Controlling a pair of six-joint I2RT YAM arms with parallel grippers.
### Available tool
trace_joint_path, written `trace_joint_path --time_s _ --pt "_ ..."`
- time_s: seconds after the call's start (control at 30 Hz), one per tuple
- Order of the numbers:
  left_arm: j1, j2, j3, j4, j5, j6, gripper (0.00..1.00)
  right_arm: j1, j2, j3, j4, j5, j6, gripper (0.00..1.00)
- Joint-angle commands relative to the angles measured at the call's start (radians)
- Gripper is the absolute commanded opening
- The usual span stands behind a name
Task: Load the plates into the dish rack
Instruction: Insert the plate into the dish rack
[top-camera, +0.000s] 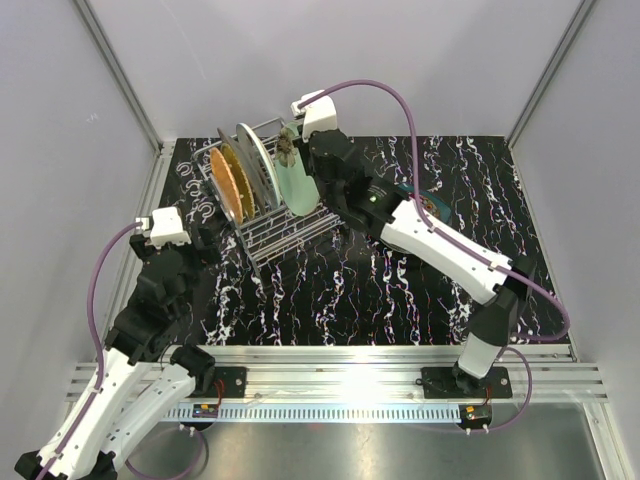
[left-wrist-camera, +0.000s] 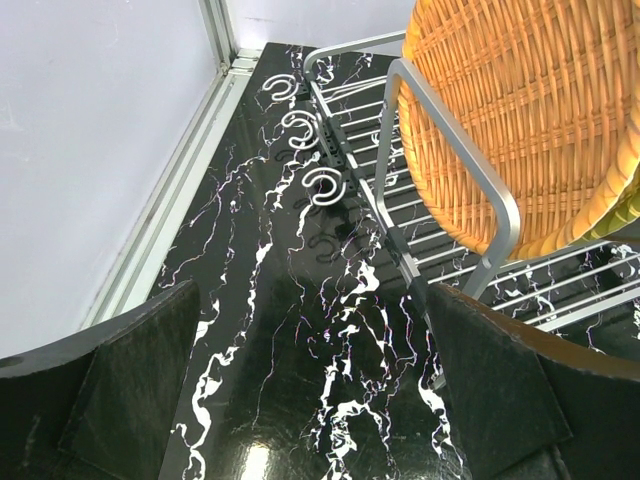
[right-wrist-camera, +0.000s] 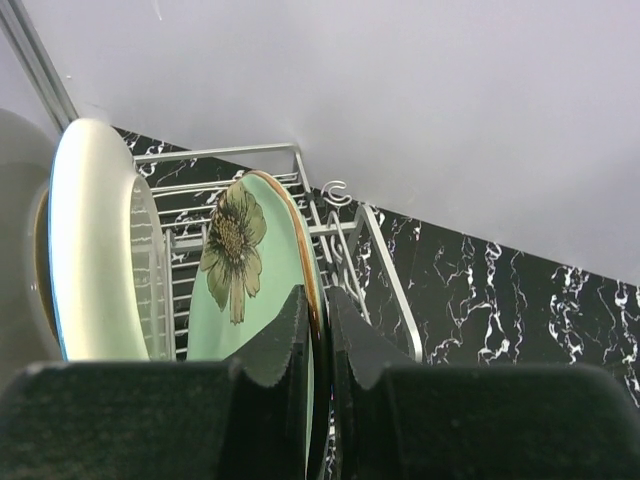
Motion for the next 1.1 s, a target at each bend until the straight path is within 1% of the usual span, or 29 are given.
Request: trace_joint_path --time_s 0.0,0.3,0.67,0.77,0.93,1.07 --pt "0.006 0.004 -0.004 0.049 0.018 0.003 0.99 0.015 0.053 0.088 0.111 -0.022 -0.003 0.00" --pt "0.006 0.005 -0.005 0.046 0.020 0.003 0.99 0.013 0.159 0.198 0.131 -0.056 -0.023 0.00" --pt "0.006 0.010 -0.004 0.046 0.025 0.004 0.99 0.012 0.239 0.266 0.180 -0.071 -0.069 0.02" --pt "0.006 0.010 -0.005 0.048 0.025 0.004 0.99 0.007 0.257 0.284 0.186 -0.082 -0.067 0.02" --pt "0.006 0.016 -0.004 0.046 0.026 0.003 0.99 -0.007 0.279 0.306 0.184 -0.101 -0.058 0.06" --pt "0.006 0.018 -0.004 0.049 0.029 0.003 0.99 -0.014 0.279 0.303 0.186 -0.122 -0.041 0.07"
